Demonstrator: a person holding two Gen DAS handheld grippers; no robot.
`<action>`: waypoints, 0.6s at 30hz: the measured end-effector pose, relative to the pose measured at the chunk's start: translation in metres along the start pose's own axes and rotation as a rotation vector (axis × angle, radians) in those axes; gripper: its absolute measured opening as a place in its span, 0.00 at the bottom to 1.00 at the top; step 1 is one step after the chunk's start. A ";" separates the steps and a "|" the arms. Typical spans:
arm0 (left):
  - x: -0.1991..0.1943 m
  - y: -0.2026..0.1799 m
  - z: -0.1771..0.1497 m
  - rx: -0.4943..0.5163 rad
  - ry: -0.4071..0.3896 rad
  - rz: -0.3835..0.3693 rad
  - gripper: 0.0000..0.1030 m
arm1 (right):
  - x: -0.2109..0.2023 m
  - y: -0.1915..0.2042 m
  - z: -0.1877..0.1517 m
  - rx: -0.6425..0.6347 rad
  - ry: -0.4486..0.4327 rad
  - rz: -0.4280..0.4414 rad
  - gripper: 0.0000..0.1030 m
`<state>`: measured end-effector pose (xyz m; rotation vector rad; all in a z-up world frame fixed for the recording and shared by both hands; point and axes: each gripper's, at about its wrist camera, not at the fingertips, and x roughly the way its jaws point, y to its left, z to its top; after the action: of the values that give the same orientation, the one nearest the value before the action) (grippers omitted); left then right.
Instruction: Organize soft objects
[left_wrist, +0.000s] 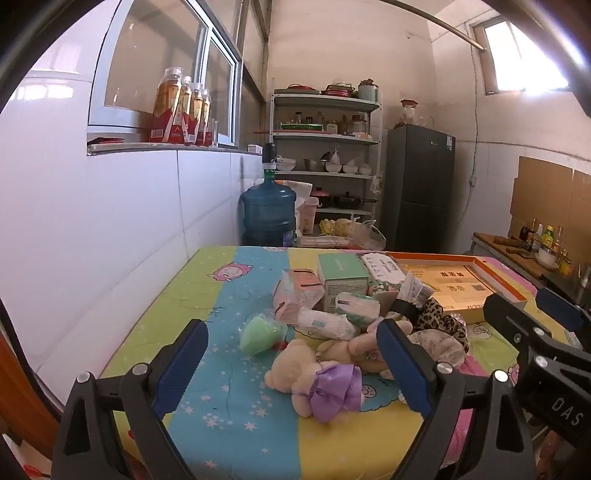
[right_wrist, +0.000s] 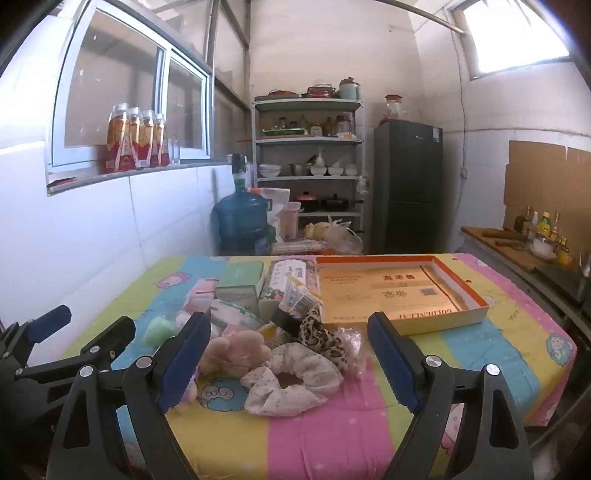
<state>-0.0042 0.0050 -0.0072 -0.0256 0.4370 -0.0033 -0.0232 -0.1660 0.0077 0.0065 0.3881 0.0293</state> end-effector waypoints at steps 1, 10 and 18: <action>0.000 0.000 0.001 -0.001 0.002 -0.001 0.91 | 0.000 0.000 0.000 0.002 0.000 0.000 0.85; 0.000 0.000 0.001 0.004 0.004 -0.010 0.91 | -0.001 -0.004 0.000 0.013 -0.001 0.002 0.85; -0.001 -0.001 0.001 0.006 0.006 -0.013 0.91 | -0.001 -0.005 0.000 0.015 -0.002 0.003 0.85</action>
<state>-0.0050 0.0040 -0.0058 -0.0228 0.4430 -0.0177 -0.0242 -0.1706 0.0084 0.0221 0.3862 0.0293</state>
